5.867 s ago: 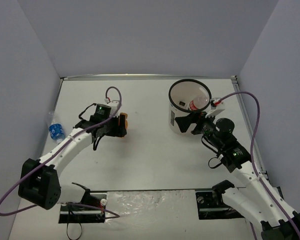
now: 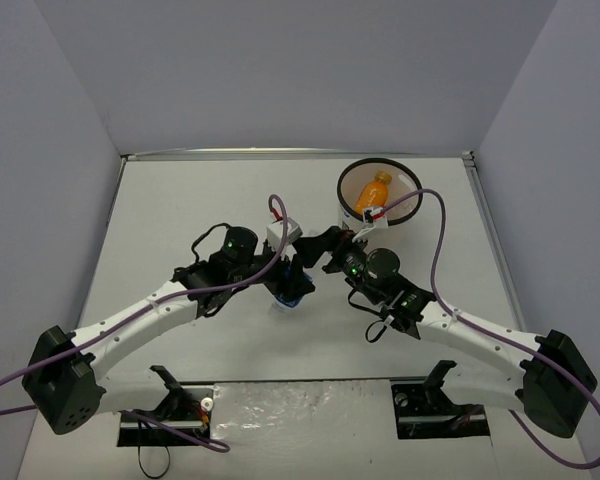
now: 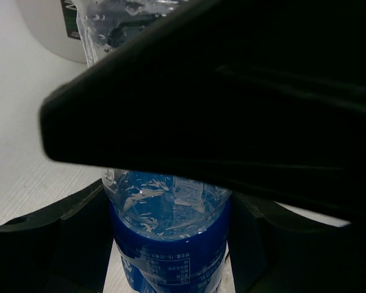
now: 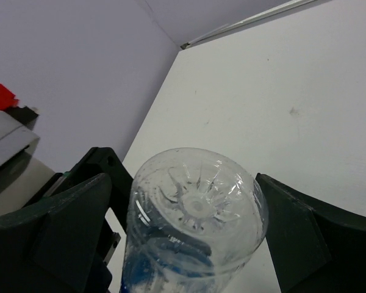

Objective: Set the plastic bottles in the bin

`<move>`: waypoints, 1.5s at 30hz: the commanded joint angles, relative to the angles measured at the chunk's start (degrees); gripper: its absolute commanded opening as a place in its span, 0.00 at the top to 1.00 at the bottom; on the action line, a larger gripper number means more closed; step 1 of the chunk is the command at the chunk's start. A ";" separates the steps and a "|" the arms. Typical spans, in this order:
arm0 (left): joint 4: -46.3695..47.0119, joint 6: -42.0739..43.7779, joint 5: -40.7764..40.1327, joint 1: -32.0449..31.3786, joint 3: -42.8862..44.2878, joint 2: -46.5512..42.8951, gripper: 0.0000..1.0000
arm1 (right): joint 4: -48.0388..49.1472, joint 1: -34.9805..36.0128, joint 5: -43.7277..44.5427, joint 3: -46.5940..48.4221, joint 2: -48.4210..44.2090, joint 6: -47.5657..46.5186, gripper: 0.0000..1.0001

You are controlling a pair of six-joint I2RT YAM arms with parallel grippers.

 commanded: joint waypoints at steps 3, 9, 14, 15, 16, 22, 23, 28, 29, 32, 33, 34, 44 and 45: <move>7.58 -1.51 -0.36 -1.22 3.02 -2.53 0.63 | 3.30 1.27 7.29 2.92 -0.59 2.05 0.19; 3.19 -1.19 -2.91 -1.30 5.04 -2.65 0.13 | -0.73 1.53 11.09 4.57 -2.45 0.67 0.73; -3.40 -0.61 -6.89 -1.30 6.21 -4.55 0.03 | -7.56 1.53 16.77 10.06 -4.11 -4.83 0.81; -4.79 -0.40 -8.19 -1.30 6.30 -5.60 0.03 | -8.90 1.51 18.09 11.60 -4.42 -6.36 0.81; -6.03 -0.22 -9.95 -1.30 6.34 -6.75 0.03 | -10.44 1.47 19.75 12.85 -4.67 -8.41 0.81; -12.26 1.08 -21.09 -1.26 4.71 -15.25 0.03 | -12.94 -1.99 28.67 27.63 0.00 -24.89 0.81; -12.94 0.92 -23.06 -1.23 4.14 -16.64 0.03 | -14.19 -3.16 29.79 31.15 1.47 -27.31 0.81; -21.67 -1.73 -39.02 -1.13 5.31 -20.64 0.03 | -15.57 -11.71 30.72 44.62 9.91 -35.81 0.81; -22.97 -2.60 -42.44 -1.13 5.95 -20.75 0.03 | -15.48 -13.18 31.05 46.33 11.54 -37.80 0.81; -26.51 -4.77 -52.76 -0.96 8.52 -19.92 0.03 | -14.45 -16.15 30.39 49.81 16.22 -40.11 0.81; -27.67 -5.34 -54.84 -0.85 9.46 -19.39 0.03 | -13.79 -16.92 29.20 50.50 17.72 -40.11 0.81; -28.73 -5.76 -55.96 -0.77 10.23 -18.75 0.03 | -13.19 -18.25 28.11 50.64 19.19 -40.11 0.81; -30.03 -6.57 -57.04 7.01 10.65 -15.68 0.03 | 0.74 -21.94 22.37 45.61 26.50 -39.25 0.82; -30.03 -6.73 -55.73 7.78 10.40 -15.59 0.03 | 0.82 -22.02 22.71 45.17 26.67 -39.49 0.82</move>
